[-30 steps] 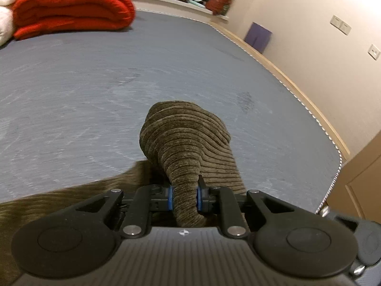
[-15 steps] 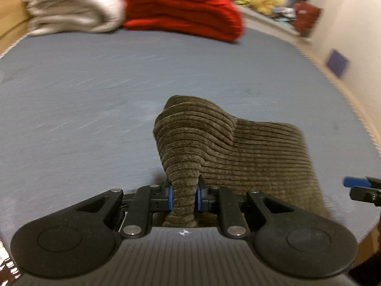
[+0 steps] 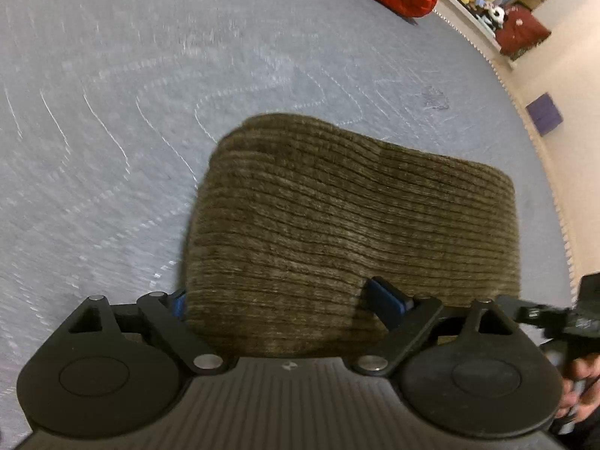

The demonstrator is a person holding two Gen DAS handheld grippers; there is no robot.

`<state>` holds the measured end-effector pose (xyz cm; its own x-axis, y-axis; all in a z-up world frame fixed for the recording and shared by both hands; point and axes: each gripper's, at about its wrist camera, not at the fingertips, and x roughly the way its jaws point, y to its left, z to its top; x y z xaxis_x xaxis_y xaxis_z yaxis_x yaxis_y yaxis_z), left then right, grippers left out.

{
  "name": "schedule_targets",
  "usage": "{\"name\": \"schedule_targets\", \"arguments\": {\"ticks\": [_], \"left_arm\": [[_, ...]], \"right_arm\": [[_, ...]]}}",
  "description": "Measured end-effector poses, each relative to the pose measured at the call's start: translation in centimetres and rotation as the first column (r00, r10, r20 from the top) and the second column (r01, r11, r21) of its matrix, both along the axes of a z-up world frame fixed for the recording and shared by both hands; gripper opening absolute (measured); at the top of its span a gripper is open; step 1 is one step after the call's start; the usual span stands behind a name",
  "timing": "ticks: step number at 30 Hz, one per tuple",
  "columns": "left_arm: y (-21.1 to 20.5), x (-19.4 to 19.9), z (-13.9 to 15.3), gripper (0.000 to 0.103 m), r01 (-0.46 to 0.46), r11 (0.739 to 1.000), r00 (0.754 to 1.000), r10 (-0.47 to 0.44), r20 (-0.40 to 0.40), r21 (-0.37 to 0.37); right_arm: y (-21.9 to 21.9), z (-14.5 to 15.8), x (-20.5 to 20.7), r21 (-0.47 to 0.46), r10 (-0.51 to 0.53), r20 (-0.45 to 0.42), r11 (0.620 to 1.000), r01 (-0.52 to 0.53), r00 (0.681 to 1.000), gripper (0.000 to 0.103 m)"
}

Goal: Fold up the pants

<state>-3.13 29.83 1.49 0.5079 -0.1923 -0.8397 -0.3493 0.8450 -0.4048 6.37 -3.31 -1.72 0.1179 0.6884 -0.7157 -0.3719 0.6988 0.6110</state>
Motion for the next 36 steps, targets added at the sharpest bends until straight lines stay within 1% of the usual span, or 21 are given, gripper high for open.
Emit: {"name": "schedule_targets", "arguments": {"ticks": [1, 2, 3, 5, 6, 8, 11, 14, 18, 21, 23, 25, 27, 28, 29, 30, 31, 32, 34, 35, 36], "left_arm": [[0.2, 0.1, -0.1, 0.089, 0.002, 1.000, 1.000, -0.002, -0.002, -0.010], [0.2, 0.2, -0.3, 0.085, 0.013, 1.000, 1.000, -0.013, -0.002, -0.012], [0.2, 0.4, -0.2, 0.082, 0.027, 1.000, 1.000, -0.027, -0.001, -0.011], [-0.6, 0.5, 0.3, 0.071, 0.040, 0.999, 0.999, -0.040, 0.000, 0.008], [-0.8, 0.6, 0.6, 0.068, 0.048, 0.998, 0.999, -0.049, 0.002, 0.031], [-2.1, 0.7, 1.4, 0.057, 0.050, 0.995, 0.998, -0.052, 0.020, 0.082], [-3.9, 1.2, 2.6, 0.047, 0.058, 0.991, 0.994, -0.069, 0.088, 0.118], [-5.7, 2.5, 3.3, 0.046, 0.072, 0.992, 0.985, -0.088, 0.148, 0.108], [-9.6, 5.0, 4.5, 0.046, 0.100, 0.981, 0.962, -0.138, 0.235, 0.164], [-12.5, 7.3, 5.6, 0.046, 0.101, 0.972, 0.937, -0.165, 0.310, 0.212], [-14.5, 8.6, 6.4, 0.045, 0.092, 0.965, 0.912, -0.181, 0.369, 0.246], [-16.4, 10.0, 7.2, 0.044, 0.079, 0.955, 0.879, -0.202, 0.432, 0.286], [-17.4, 11.0, 7.6, 0.045, 0.065, 0.953, 0.857, -0.205, 0.473, 0.296], [-18.2, 11.9, 7.4, 0.049, 0.057, 0.950, 0.856, -0.205, 0.475, 0.308], [-18.7, 12.8, 7.0, 0.056, 0.046, 0.947, 0.867, -0.195, 0.459, 0.317], [-19.1, 13.8, 6.5, 0.059, 0.027, 0.942, 0.887, -0.177, 0.427, 0.335], [-20.1, 15.5, 6.0, 0.061, -0.006, 0.929, 0.905, -0.152, 0.396, 0.370], [-20.4, 15.9, 5.6, 0.062, -0.051, 0.905, 0.922, -0.120, 0.368, 0.422], [-20.9, 16.4, 5.5, 0.062, -0.126, 0.852, 0.945, -0.054, 0.324, 0.509], [-21.1, 16.3, 5.7, 0.062, -0.140, 0.845, 0.947, -0.037, 0.318, 0.516], [-21.4, 16.6, 6.1, 0.062, -0.136, 0.853, 0.945, -0.042, 0.326, 0.504]], "right_arm": [[0.3, 0.0, 0.0, 0.002, 0.000, 0.006, 1.000, 0.000, 1.000, 0.086], [0.4, 0.2, 0.1, 0.001, -0.002, 0.013, 1.000, 0.002, 1.000, 0.073], [0.4, 0.4, -0.1, -0.001, -0.011, 0.018, 1.000, 0.011, 1.000, 0.068], [0.5, 0.9, -0.1, 0.008, -0.025, 0.026, 1.000, 0.025, 0.999, 0.052], [0.4, 1.0, -0.1, 0.014, -0.034, 0.034, 0.999, 0.033, 0.999, 0.049], [-0.3, 1.6, -0.4, 0.035, -0.045, 0.051, 0.998, 0.044, 0.998, 0.042], [-1.5, 2.9, -0.7, 0.060, -0.060, 0.087, 0.997, 0.055, 0.994, 0.040], [-3.1, 4.9, -0.3, 0.074, -0.082, 0.162, 0.995, 0.071, 0.983, 0.040], [-5.9, 7.0, 1.6, 0.065, -0.109, 0.264, 0.993, 0.095, 0.958, 0.040], [-8.2, 8.0, 3.8, 0.070, -0.147, 0.316, 0.989, 0.131, 0.937, 0.040], [-9.8, 8.7, 5.4, 0.079, -0.173, 0.358, 0.985, 0.155, 0.917, 0.040], [-11.1, 9.6, 7.0, 0.091, -0.190, 0.416, 0.982, 0.167, 0.889, 0.040], [-12.1, 10.3, 8.5, 0.098, -0.197, 0.480, 0.980, 0.171, 0.855, 0.040], [-12.5, 10.4, 9.2, 0.095, -0.191, 0.506, 0.982, 0.166, 0.841, 0.041], [-12.6, 10.4, 10.0, 0.091, -0.181, 0.525, 0.983, 0.157, 0.832, 0.043], [-12.7, 10.2, 10.9, 0.074, -0.167, 0.540, 0.986, 0.151, 0.825, 0.045], [-12.2, 9.6, 12.2, 0.034, -0.161, 0.546, 0.985, 0.170, 0.822, 0.052], [-12.2, 9.0, 13.0, -0.009, -0.182, 0.550, 0.975, 0.224, 0.815, 0.060], [-12.4, 7.8, 13.9, -0.102, -0.270, 0.584, 0.911, 0.400, 0.765, 0.063], [-12.7, 7.4, 14.2, -0.134, -0.291, 0.591, 0.885, 0.447, 0.752, 0.064], [-12.9, 7.3, 14.3, -0.133, -0.290, 0.583, 0.887, 0.441, 0.759, 0.064]]}}
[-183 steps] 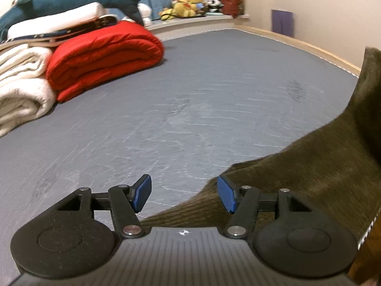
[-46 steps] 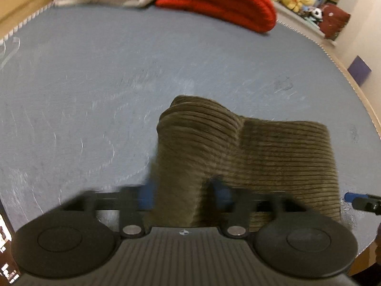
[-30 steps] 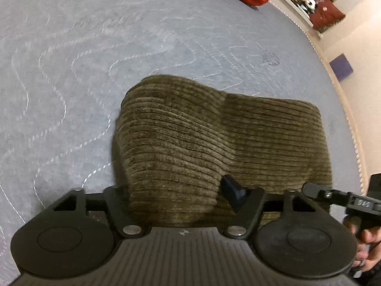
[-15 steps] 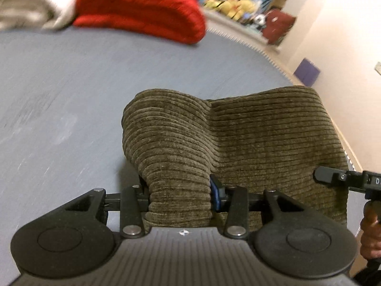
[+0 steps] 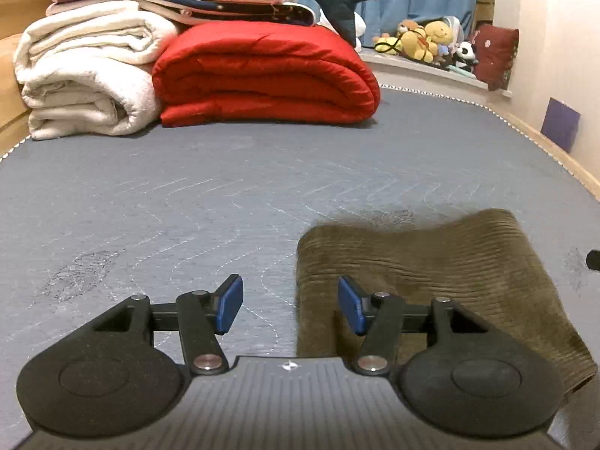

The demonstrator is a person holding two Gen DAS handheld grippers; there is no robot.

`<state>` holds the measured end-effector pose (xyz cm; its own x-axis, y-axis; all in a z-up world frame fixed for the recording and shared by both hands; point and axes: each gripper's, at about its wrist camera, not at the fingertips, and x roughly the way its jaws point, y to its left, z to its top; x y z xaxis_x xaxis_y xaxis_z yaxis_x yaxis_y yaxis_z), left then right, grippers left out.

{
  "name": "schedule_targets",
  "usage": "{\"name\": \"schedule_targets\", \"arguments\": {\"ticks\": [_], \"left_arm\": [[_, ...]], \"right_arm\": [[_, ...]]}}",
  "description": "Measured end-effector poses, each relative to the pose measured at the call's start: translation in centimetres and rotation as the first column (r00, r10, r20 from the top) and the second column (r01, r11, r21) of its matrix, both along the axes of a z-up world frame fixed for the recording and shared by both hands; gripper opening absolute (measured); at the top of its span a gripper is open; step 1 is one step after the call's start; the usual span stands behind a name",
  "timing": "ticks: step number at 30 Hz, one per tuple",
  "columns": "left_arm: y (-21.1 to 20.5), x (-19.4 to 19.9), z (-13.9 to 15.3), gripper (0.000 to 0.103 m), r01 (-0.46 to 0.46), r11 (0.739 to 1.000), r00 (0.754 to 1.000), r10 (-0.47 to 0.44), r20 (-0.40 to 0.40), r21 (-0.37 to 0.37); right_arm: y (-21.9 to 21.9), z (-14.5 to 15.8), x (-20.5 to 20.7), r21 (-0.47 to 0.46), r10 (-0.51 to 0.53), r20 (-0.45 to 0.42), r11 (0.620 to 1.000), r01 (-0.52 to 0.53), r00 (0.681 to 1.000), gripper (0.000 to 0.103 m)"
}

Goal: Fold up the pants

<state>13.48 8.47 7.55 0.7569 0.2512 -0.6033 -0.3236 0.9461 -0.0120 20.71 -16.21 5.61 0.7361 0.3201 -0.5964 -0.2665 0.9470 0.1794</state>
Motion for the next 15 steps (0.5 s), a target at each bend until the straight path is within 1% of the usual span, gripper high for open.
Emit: {"name": "schedule_targets", "arguments": {"ticks": [2, 3, 5, 6, 7, 8, 9, 10, 11, 12, 13, 15], "left_arm": [[-0.9, -0.6, 0.8, 0.060, 0.065, 0.997, 0.997, -0.064, 0.034, -0.031], [-1.3, -1.1, 1.1, 0.056, 0.105, 0.994, 0.994, -0.104, 0.041, -0.033], [-3.1, -1.3, 1.0, 0.030, 0.219, 0.975, 0.975, -0.218, 0.036, -0.045], [-3.6, -1.4, 0.5, 0.025, 0.262, 0.964, 0.965, -0.261, 0.009, -0.055], [-3.9, -2.4, -0.8, 0.022, 0.282, 0.957, 0.956, -0.286, -0.068, -0.063], [-4.2, -1.9, -2.4, 0.022, 0.278, 0.958, 0.943, -0.287, -0.167, -0.074], [-4.3, -1.6, -4.3, 0.023, 0.261, 0.962, 0.923, -0.273, -0.271, -0.083], [-4.4, -1.6, -5.3, 0.025, 0.254, 0.964, 0.915, -0.266, -0.303, -0.077], [-4.7, -1.7, -5.5, 0.025, 0.259, 0.964, 0.916, -0.266, -0.300, -0.063], [-5.1, -1.9, -5.2, 0.026, 0.262, 0.964, 0.918, -0.263, -0.297, -0.044], [-5.5, -1.7, -4.6, 0.028, 0.260, 0.965, 0.920, -0.255, -0.297, -0.024], [-5.6, -1.9, -4.2, 0.036, 0.252, 0.968, 0.927, -0.241, -0.287, -0.001]], "right_arm": [[0.2, 0.3, -0.4, 0.023, 0.062, 0.010, 0.998, -0.063, 0.998, 0.063], [0.7, 0.6, -0.7, 0.014, 0.097, 0.022, 0.995, -0.098, 0.995, 0.063], [1.4, 0.8, -1.6, -0.028, 0.193, 0.046, 0.981, -0.192, 0.980, 0.063], [2.0, 0.5, -2.1, -0.058, 0.254, 0.042, 0.966, -0.251, 0.966, 0.063], [2.6, 0.2, -2.4, -0.090, 0.299, 0.025, 0.951, -0.295, 0.954, 0.063], [3.1, -0.5, -2.5, -0.123, 0.331, -0.010, 0.936, -0.330, 0.943, 0.063], [3.6, -1.8, -2.4, -0.163, 0.354, -0.077, 0.918, -0.362, 0.932, 0.063], [4.1, -2.9, -1.8, -0.203, 0.354, -0.144, 0.903, -0.378, 0.924, 0.063], [4.4, -4.5, -1.5, -0.250, 0.340, -0.213, 0.887, -0.388, 0.916, 0.064], [4.3, -5.5, -1.3, -0.252, 0.334, -0.236, 0.886, -0.389, 0.913, 0.066], [4.2, -5.6, -1.3, -0.240, 0.327, -0.232, 0.893, -0.380, 0.916, 0.067], [4.4, -5.0, -1.0, -0.240, 0.305, -0.236, 0.902, -0.359, 0.923, 0.067]]}}
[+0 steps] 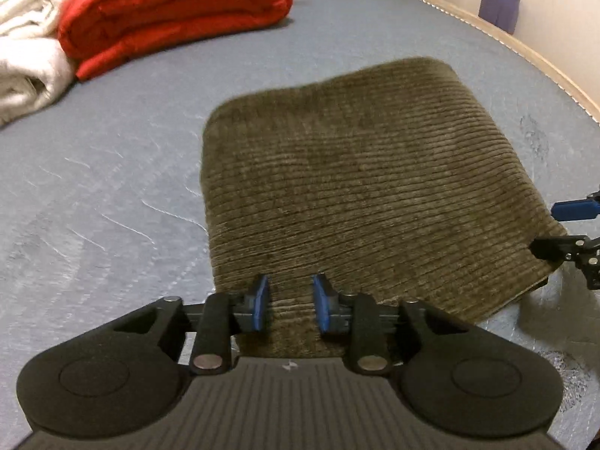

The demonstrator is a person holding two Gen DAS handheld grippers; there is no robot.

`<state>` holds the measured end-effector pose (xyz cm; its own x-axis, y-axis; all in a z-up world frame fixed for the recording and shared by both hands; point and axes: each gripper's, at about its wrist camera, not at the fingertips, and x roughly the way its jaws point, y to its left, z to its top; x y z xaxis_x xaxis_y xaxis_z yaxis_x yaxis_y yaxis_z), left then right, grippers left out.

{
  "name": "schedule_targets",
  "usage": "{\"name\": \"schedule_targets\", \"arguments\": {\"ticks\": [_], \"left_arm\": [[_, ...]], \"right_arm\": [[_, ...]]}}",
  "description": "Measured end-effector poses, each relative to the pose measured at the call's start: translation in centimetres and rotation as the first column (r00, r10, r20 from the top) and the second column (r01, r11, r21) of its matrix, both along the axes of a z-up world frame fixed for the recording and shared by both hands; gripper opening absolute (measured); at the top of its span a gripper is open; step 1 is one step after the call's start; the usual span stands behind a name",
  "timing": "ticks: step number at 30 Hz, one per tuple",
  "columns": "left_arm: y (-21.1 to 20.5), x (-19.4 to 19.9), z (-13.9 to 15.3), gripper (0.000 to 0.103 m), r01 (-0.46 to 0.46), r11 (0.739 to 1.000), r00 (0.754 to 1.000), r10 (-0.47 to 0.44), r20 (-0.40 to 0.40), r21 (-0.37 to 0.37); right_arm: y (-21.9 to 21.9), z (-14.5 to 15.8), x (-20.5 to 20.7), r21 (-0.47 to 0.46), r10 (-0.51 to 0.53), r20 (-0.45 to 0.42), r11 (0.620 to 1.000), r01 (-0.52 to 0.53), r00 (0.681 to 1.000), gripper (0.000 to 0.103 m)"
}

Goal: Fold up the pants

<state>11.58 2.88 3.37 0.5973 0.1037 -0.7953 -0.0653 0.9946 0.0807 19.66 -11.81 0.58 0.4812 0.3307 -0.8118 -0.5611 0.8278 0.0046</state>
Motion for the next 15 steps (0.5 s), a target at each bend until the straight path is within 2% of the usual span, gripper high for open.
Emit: {"name": "schedule_targets", "arguments": {"ticks": [2, 6, 8, 10, 15], "left_arm": [[0.4, -0.6, 0.3, 0.049, -0.012, 1.000, 1.000, 0.012, 0.006, 0.008], [0.3, -2.4, 1.8, 0.056, -0.046, 0.999, 0.998, 0.045, 0.034, 0.026], [0.8, -2.8, 3.0, 0.073, -0.060, 0.998, 0.996, 0.059, 0.061, 0.014], [0.5, -3.9, 4.0, 0.077, -0.071, 0.997, 0.994, 0.072, 0.088, -0.007], [-0.4, -6.8, 6.2, 0.080, -0.093, 0.993, 0.983, 0.104, 0.153, -0.077]], "right_arm": [[-0.3, 0.3, -0.7, -0.008, -0.002, 0.013, 1.000, 0.002, 1.000, 0.067], [-0.2, 1.0, -2.7, -0.036, -0.033, 0.064, 0.999, 0.036, 0.997, 0.069], [-0.2, 1.9, -3.5, -0.027, -0.061, 0.097, 0.998, 0.063, 0.993, 0.077], [-0.3, 3.2, -4.4, 0.000, -0.094, 0.138, 0.995, 0.095, 0.986, 0.085], [-0.6, 5.7, -6.6, 0.083, -0.158, 0.190, 0.986, 0.144, 0.969, 0.091]]}}
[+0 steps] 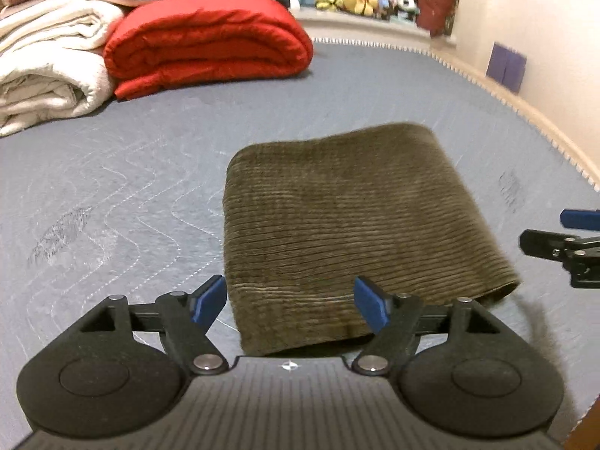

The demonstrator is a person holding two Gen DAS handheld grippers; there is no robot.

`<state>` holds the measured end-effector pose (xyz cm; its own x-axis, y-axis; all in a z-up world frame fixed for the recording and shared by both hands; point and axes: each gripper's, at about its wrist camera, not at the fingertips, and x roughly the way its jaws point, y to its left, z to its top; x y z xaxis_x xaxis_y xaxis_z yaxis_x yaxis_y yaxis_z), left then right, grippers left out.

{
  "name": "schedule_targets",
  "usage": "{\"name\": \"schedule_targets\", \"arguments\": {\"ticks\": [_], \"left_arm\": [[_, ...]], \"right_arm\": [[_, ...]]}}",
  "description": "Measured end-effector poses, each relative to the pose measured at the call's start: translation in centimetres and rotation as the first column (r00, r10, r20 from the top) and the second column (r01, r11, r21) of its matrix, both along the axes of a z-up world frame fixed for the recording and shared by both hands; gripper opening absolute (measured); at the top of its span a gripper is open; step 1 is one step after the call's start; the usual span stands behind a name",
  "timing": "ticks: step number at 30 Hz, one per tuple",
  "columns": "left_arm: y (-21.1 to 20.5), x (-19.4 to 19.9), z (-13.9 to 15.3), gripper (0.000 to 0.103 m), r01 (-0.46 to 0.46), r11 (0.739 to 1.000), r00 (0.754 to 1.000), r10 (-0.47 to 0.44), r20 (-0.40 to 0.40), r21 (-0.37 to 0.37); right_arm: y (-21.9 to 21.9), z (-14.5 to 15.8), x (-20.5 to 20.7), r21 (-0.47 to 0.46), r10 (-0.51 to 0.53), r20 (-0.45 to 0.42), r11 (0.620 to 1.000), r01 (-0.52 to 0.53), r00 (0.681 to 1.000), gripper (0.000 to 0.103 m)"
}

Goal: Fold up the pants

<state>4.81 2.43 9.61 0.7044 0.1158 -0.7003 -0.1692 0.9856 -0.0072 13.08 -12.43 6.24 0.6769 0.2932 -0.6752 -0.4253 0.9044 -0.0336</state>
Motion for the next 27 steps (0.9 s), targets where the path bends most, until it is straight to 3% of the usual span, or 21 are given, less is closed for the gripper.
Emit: {"name": "schedule_targets", "arguments": {"ticks": [4, 7, 11, 13, 18, 27], "left_arm": [[-0.9, -1.3, 0.6, 0.082, -0.079, 0.997, 0.997, 0.079, 0.019, -0.024], [-1.9, -1.9, 0.9, 0.091, -0.130, 0.991, 0.991, 0.130, 0.036, 0.019], [-2.6, -1.7, 0.8, 0.092, -0.100, 0.995, 0.995, 0.099, -0.012, -0.031], [-2.7, -1.4, 0.3, 0.103, -0.082, 0.994, 0.996, 0.079, -0.038, -0.073], [-3.2, -0.2, -0.7, 0.103, -0.084, 0.996, 0.996, 0.084, -0.028, -0.005], [-2.2, 1.6, -1.5, 0.103, -0.104, 0.995, 0.993, 0.104, -0.053, -0.002]], "right_arm": [[-0.1, 0.6, -2.0, 0.028, -0.024, 0.010, 0.999, 0.023, 1.000, 0.095], [-0.4, 0.6, -3.0, 0.043, -0.056, -0.034, 0.997, 0.058, 0.998, 0.098], [-0.9, 1.3, -3.3, 0.112, -0.058, -0.086, 0.991, 0.068, 0.995, 0.102], [-0.6, 1.3, -3.3, 0.111, -0.063, -0.057, 0.991, 0.069, 0.996, 0.102], [0.3, -0.2, -1.7, 0.065, -0.097, -0.063, 0.993, 0.101, 0.993, 0.102], [1.7, -1.6, -0.4, 0.042, -0.071, -0.105, 0.996, 0.076, 0.992, 0.102]]}}
